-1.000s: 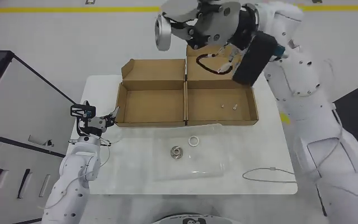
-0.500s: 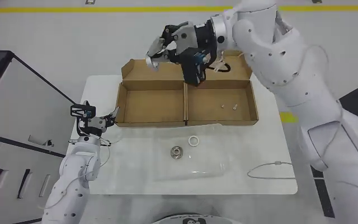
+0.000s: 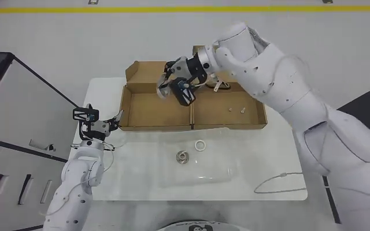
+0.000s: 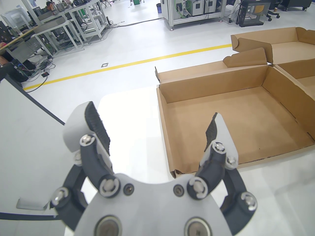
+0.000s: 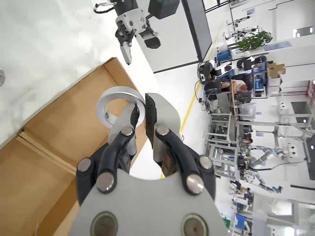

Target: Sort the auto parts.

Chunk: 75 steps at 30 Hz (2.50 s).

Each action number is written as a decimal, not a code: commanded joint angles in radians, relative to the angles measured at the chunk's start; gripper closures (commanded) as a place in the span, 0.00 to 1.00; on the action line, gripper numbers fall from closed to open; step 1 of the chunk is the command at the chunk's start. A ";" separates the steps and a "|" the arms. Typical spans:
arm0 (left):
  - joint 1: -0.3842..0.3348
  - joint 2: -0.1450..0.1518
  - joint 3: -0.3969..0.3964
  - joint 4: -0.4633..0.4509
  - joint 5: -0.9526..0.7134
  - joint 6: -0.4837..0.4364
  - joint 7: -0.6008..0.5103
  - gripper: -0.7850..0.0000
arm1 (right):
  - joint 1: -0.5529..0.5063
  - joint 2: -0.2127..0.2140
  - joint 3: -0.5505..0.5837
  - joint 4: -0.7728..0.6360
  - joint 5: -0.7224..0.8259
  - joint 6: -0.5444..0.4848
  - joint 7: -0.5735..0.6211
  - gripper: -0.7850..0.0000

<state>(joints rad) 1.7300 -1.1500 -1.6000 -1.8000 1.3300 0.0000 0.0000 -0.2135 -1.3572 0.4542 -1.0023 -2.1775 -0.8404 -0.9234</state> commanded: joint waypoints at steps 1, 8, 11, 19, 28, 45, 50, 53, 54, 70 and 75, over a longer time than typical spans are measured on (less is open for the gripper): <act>0.000 0.000 0.000 0.000 0.000 0.000 0.000 0.00 | -0.004 -0.016 -0.029 0.036 0.002 0.004 0.004 1.00; 0.000 0.000 0.000 0.000 0.000 0.000 0.000 0.00 | 0.006 -0.070 -0.102 0.146 -0.006 0.002 0.028 1.00; 0.000 0.000 0.000 0.000 0.000 0.000 0.000 0.00 | 0.016 -0.092 -0.129 0.189 -0.017 -0.010 0.038 1.00; 0.000 0.000 0.000 0.000 0.000 0.000 0.000 0.00 | 0.036 -0.147 -0.203 0.297 -0.057 -0.062 0.052 1.00; 0.000 0.000 0.000 0.000 0.000 0.000 0.000 0.00 | 0.051 -0.202 -0.274 0.403 -0.107 -0.068 0.024 1.00; 0.000 0.000 0.000 0.000 0.000 0.000 0.000 0.00 | 0.018 -0.207 -0.282 0.400 -0.087 -0.050 0.054 1.00; 0.000 0.000 0.000 0.000 0.000 0.000 0.000 0.00 | 0.012 -0.210 -0.284 0.404 -0.143 -0.079 0.029 1.00; 0.000 0.000 0.000 0.000 0.000 0.000 0.000 0.00 | 0.007 -0.215 -0.284 0.420 -0.171 -0.075 0.018 1.00; 0.000 0.000 0.000 0.000 0.000 0.000 0.000 0.00 | 0.004 -0.218 -0.284 0.426 -0.182 -0.075 0.018 1.00; 0.000 0.000 0.000 0.000 0.000 0.000 0.000 0.00 | 0.028 -0.291 -0.284 0.561 -0.272 0.049 -0.059 1.00; 0.000 0.000 0.000 0.000 0.000 0.000 0.000 0.00 | 0.018 -0.320 -0.284 0.596 -0.274 0.070 -0.086 1.00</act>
<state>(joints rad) 1.7300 -1.1500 -1.6000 -1.8000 1.3300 0.0000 0.0000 -0.1921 -1.6720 0.1700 -0.4156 -2.4552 -0.7756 -1.0053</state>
